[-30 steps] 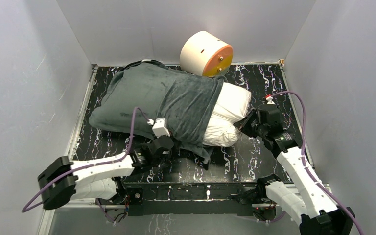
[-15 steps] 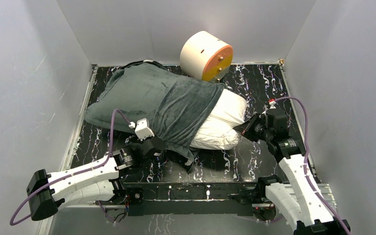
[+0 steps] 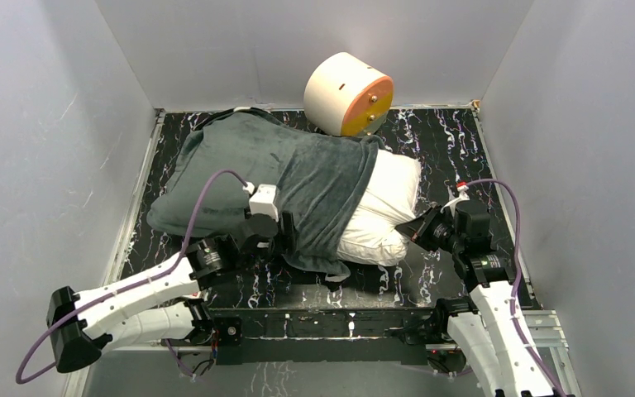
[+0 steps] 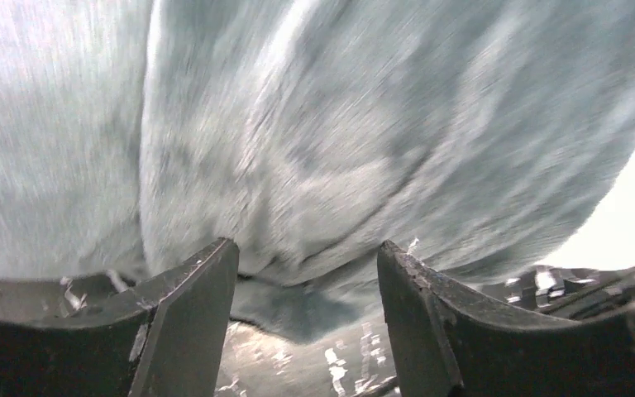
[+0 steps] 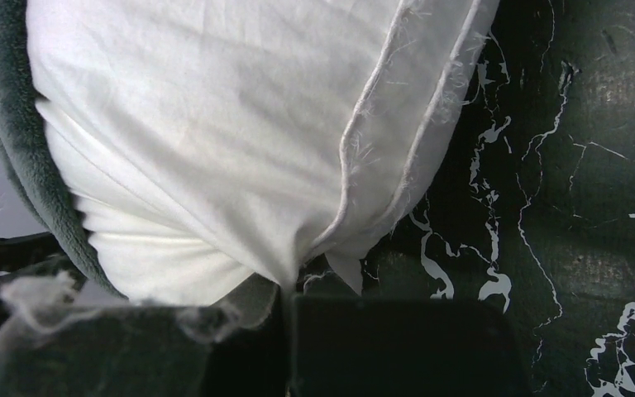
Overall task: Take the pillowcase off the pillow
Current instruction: Remove the pillow from the pillowcase.
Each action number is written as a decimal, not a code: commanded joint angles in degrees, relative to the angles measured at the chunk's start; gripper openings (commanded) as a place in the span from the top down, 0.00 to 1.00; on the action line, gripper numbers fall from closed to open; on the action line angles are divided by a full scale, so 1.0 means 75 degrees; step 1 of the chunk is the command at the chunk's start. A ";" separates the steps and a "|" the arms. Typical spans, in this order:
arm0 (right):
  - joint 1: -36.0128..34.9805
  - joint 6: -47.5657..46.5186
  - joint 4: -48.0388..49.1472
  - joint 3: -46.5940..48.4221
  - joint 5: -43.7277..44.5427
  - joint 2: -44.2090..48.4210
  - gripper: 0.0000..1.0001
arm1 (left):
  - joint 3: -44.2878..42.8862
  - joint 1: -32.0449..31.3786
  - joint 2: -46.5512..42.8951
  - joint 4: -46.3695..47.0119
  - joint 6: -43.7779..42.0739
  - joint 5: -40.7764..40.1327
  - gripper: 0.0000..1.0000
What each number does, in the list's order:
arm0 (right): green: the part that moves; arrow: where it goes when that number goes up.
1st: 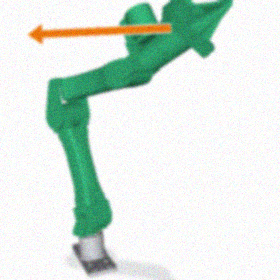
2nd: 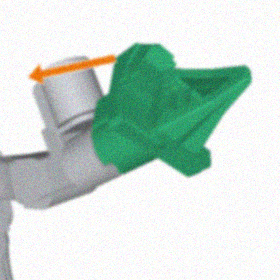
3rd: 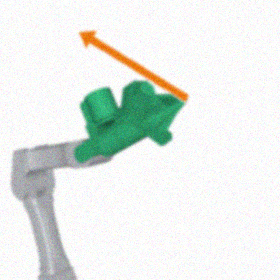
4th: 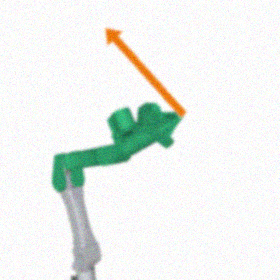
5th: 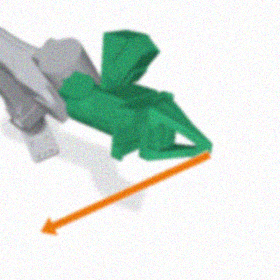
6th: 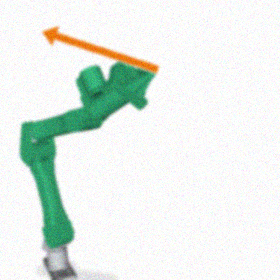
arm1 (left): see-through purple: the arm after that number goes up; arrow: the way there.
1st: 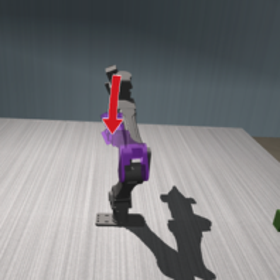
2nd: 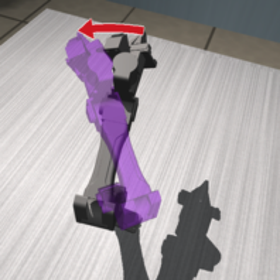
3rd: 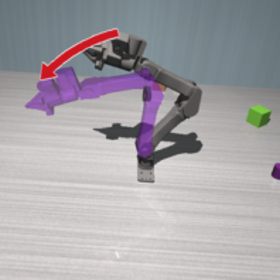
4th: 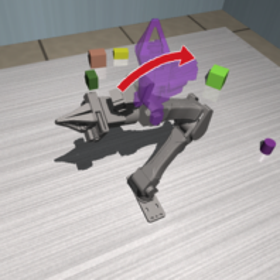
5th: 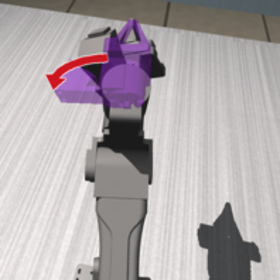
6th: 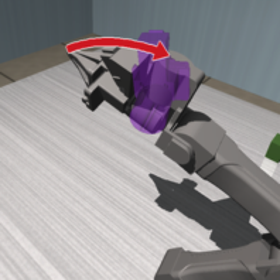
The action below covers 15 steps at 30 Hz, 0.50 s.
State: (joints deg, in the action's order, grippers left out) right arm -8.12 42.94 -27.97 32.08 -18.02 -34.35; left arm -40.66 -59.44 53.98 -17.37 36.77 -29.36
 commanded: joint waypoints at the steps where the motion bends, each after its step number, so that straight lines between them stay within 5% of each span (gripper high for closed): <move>1: 0.0145 -0.0176 0.0200 -0.0214 0.0322 0.0009 1.00 | -0.1178 0.0039 -0.0262 0.0209 -0.1124 0.0405 0.35; 6: 0.0148 -0.0182 0.0246 -0.0222 0.0221 -0.0213 1.00 | -0.2331 0.0039 0.0860 0.0629 -0.2362 0.1357 0.18; 15: 0.0145 -0.0343 -0.0093 0.0069 0.0767 -0.0130 1.00 | -0.4314 0.0049 0.3981 -0.0148 -0.3286 0.1817 0.16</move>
State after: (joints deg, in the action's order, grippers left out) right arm -7.88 42.78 -26.87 31.03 -19.18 -35.83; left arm -69.97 -59.35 79.68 -14.28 17.21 -18.35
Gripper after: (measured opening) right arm 0.033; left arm 0.840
